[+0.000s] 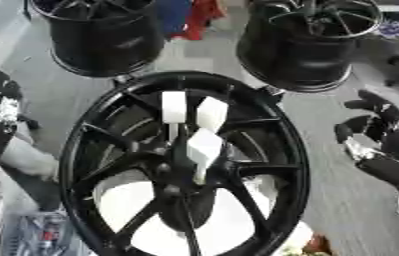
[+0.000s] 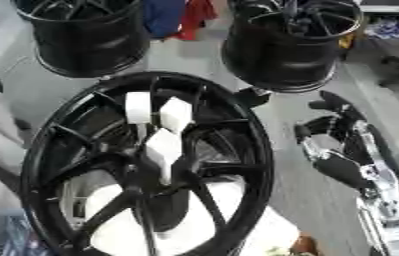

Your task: Pull the pin out of the wheel hub.

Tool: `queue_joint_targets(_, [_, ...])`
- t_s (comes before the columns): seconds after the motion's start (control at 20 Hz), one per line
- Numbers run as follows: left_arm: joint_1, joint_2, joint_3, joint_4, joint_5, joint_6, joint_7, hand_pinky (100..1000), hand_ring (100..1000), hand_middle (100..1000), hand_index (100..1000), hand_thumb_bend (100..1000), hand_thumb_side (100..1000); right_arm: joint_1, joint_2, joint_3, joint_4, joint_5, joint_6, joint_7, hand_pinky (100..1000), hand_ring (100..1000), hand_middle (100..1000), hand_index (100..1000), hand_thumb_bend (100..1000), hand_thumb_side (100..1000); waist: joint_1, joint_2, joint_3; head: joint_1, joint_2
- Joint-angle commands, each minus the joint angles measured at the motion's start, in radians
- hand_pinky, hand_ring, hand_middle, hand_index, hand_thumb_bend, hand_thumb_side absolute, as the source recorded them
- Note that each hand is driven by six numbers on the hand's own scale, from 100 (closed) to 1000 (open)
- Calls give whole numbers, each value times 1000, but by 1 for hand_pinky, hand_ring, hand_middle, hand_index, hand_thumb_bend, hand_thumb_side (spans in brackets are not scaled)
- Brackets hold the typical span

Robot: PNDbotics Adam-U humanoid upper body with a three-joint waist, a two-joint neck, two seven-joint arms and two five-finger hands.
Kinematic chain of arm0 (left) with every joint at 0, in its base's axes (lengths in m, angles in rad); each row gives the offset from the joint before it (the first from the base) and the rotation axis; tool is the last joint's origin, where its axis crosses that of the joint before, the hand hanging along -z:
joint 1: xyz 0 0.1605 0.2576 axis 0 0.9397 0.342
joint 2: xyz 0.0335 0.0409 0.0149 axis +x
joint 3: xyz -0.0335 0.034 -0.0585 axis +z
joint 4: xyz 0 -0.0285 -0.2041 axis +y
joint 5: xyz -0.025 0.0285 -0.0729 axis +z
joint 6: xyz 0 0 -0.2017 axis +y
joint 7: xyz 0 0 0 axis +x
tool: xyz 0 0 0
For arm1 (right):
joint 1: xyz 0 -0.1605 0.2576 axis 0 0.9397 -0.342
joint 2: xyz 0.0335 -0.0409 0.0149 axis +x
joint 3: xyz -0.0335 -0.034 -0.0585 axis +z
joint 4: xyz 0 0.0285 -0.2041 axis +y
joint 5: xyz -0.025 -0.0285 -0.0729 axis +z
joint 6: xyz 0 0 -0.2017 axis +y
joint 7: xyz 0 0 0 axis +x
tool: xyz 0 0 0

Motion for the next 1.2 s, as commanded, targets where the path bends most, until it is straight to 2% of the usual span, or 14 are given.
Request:
queue_joint_targets(0.05, [-15,21,2,-26,-5,-1,-3,463,667,643,780,311,588,-11,-17,-6,-20,-2,-2,0,637,624,759,911,318,223,2,-9,-1,1,5])
queue_joint_targets(0.35, [-24,38,-2,-29,-4,-1,-11,464,668,645,783,316,588,-13,-18,-5,-21,-3,-2,1,637,625,759,911,318,223,2,-10,-2,2,5])
queue_joint_targets(0.5, [-35,75,-11,-33,-5,-2,-23,467,673,650,788,317,586,-13,-19,-4,-20,-3,-1,2,637,624,759,911,318,223,3,-10,-5,3,5])
queue_joint_targets(0.7, [-78,201,-42,-42,-4,-9,-68,486,685,663,799,319,581,-13,-22,-3,-20,-2,-1,4,637,624,759,911,318,223,8,-11,-12,9,5])
queue_joint_targets(0.8, [-116,291,-69,-40,2,-11,-101,496,692,672,806,319,580,-13,-24,-1,-19,-2,-1,5,637,624,759,911,318,223,11,-11,-16,13,5])
queue_joint_targets(0.95, [-186,421,-123,-23,5,-20,-173,513,702,690,822,324,585,-12,-27,1,-18,-2,-1,7,637,624,759,911,319,222,16,-12,-24,18,5])
queue_joint_targets(1.2, [-310,574,-236,26,-4,-53,-334,560,715,714,841,349,592,-13,-30,7,-17,-2,-2,13,636,624,759,911,320,222,20,-11,-41,28,5])
